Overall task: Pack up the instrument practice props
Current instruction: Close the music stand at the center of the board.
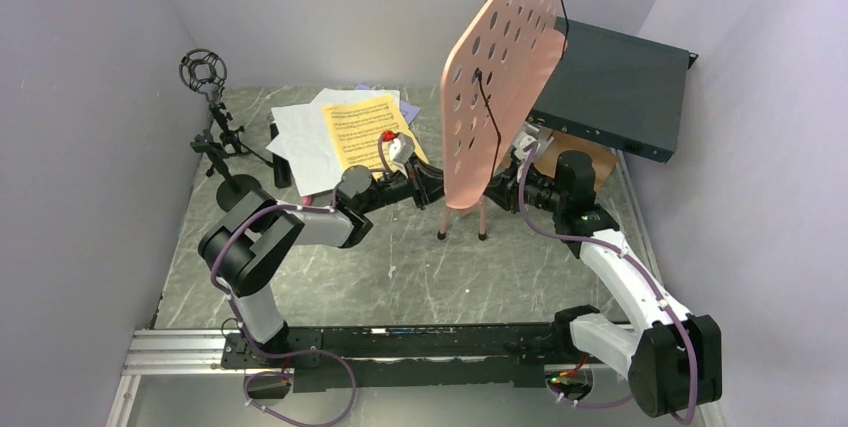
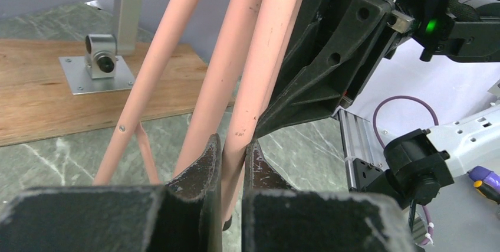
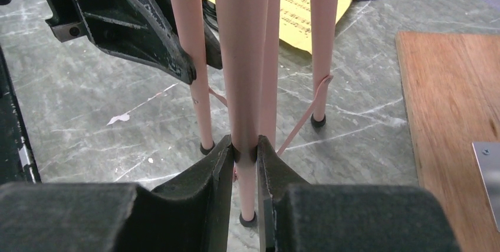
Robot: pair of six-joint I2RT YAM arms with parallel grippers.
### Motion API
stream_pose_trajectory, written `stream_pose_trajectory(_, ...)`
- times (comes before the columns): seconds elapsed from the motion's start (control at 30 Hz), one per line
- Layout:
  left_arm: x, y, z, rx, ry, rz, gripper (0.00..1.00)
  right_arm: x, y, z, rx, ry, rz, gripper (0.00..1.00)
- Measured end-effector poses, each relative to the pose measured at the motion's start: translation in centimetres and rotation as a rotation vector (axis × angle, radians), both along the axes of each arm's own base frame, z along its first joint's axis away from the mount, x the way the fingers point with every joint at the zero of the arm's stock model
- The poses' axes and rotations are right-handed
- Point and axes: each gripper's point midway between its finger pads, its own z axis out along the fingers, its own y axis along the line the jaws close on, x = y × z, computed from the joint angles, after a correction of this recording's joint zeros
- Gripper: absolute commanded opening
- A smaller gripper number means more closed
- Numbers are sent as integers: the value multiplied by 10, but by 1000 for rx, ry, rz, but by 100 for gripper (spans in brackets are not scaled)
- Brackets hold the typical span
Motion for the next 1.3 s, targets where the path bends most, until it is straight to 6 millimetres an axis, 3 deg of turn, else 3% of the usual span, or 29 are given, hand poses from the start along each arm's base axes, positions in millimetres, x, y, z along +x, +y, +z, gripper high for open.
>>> stream_pose_trajectory(0.87, -20, -26, 7, 26, -32, -24, 0, -14, -1, 3, 34, 45, 41, 0)
stream_pose_trajectory(1.13, -25, -22, 5, 19, -34, -3, 0, -18, 1, 3, 41, 51, 65, 0)
stream_pose_trajectory(1.3, -30, -18, 5, 19, -32, 2, 8, -22, 4, 3, 40, 48, 90, 0)
